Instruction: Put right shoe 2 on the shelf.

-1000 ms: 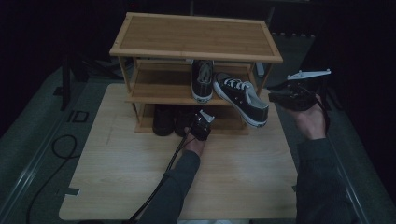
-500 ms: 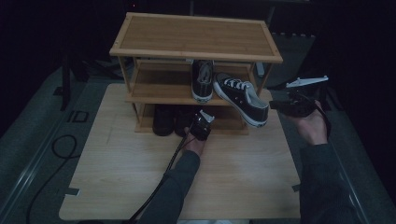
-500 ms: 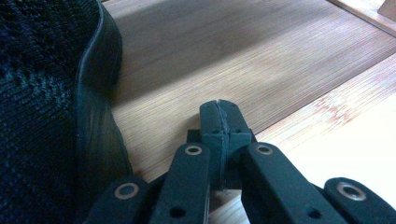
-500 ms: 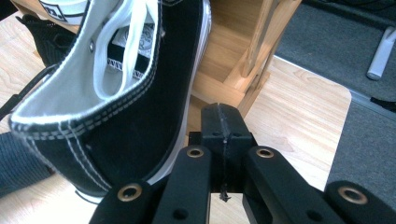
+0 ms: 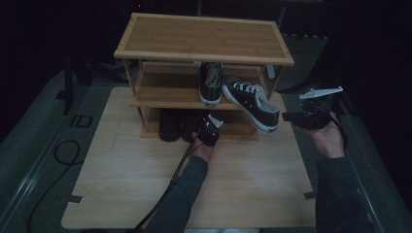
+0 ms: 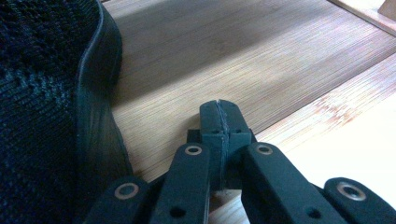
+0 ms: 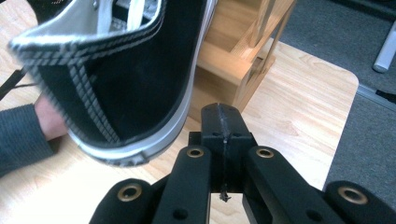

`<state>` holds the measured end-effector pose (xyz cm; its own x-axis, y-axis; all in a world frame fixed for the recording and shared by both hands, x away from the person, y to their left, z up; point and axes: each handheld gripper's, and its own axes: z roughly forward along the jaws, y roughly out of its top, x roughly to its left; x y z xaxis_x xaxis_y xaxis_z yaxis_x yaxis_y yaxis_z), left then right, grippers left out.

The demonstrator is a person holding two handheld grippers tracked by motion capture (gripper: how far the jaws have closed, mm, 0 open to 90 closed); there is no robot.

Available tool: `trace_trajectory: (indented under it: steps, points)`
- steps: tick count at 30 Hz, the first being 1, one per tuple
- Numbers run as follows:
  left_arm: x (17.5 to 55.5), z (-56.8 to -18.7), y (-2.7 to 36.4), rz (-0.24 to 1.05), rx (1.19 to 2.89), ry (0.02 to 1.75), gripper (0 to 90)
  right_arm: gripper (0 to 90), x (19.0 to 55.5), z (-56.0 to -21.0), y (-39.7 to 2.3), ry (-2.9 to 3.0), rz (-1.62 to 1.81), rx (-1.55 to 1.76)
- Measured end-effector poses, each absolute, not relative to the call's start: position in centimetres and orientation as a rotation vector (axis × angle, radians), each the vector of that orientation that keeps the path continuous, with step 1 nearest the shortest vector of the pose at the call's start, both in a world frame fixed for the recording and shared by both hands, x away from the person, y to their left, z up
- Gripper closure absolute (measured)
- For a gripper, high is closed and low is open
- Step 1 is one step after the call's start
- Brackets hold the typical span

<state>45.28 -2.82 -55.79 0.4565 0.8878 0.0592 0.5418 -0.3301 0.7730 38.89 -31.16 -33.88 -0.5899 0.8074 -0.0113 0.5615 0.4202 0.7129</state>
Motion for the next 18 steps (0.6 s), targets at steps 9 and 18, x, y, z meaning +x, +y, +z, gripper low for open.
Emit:
trace_trajectory:
  steps: [9, 18]
  points:
    - [45.3, -55.8, -2.8, 0.639, 2.013, 1.191, 90.0, 90.0, 37.5, -34.5, -31.4, 2.347, 0.986, 1.153]
    - [45.3, -55.8, -2.9, 0.639, 2.012, 1.191, 90.0, 90.0, 36.2, -34.9, -31.1, 2.360, 1.013, 1.125]
